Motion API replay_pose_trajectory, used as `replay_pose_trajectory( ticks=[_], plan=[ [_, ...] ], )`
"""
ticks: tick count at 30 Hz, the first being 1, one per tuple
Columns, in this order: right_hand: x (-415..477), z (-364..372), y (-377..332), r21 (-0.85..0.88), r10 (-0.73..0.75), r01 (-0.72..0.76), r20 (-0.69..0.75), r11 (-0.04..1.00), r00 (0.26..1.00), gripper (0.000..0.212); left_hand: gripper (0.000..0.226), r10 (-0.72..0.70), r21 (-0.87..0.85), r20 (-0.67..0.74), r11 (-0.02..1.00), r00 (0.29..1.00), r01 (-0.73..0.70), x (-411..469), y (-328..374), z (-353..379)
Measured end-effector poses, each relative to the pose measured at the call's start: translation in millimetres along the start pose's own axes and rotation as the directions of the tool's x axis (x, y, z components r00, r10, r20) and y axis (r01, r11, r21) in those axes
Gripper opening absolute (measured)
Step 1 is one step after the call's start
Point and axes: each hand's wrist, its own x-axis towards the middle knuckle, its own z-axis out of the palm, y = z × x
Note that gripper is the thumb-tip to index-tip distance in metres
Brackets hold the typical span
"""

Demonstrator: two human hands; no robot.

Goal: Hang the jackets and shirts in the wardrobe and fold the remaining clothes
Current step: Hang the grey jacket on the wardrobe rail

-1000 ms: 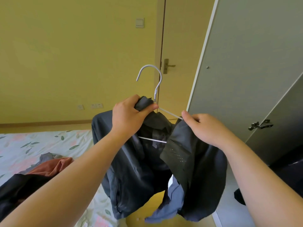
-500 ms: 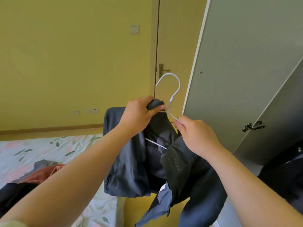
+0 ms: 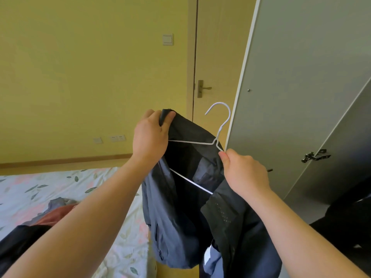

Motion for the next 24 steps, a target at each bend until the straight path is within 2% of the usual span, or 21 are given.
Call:
replay_pose_trajectory(
  ticks=[6, 9, 12, 16, 20, 24],
  plan=[
    [16, -2, 1, -0.037, 0.079, -0.085, -0.146, 0.996, 0.986, 0.042, 0.04, 0.004, 0.022, -0.072, 1.0, 0.997, -0.003, -31, 4, -5],
    [19, -5, -1, -0.022, 0.059, -0.066, -0.211, 0.998, 0.976, 0.043, 0.036, 0.044, 0.07, 0.023, 0.996, 0.999, -0.046, -60, 1, 5],
    [21, -11, -5, 0.001, -0.02, 0.021, -0.261, 1.0, 0.965, 0.045, 0.033, 0.046, 0.076, 0.144, 0.995, 0.989, -0.057, -86, -6, 17],
    [17, -16, -12, -0.059, -0.107, 0.092, -0.336, 0.994, 0.936, 0.051, 0.026, 0.051, 0.065, 0.284, 0.995, 0.958, -0.072, -121, -4, 36],
    [14, -12, -11, -0.054, -0.068, 0.053, -0.339, 0.997, 0.938, 0.05, 0.03, 0.076, 0.021, 0.302, 0.996, 0.95, -0.086, -133, -3, 43],
    [10, -7, -8, -0.047, -0.052, 0.039, -0.296, 0.998, 0.954, 0.053, 0.027, 0.141, -0.036, 0.388, 0.99, 0.911, -0.138, -130, 2, 44]
  ],
)
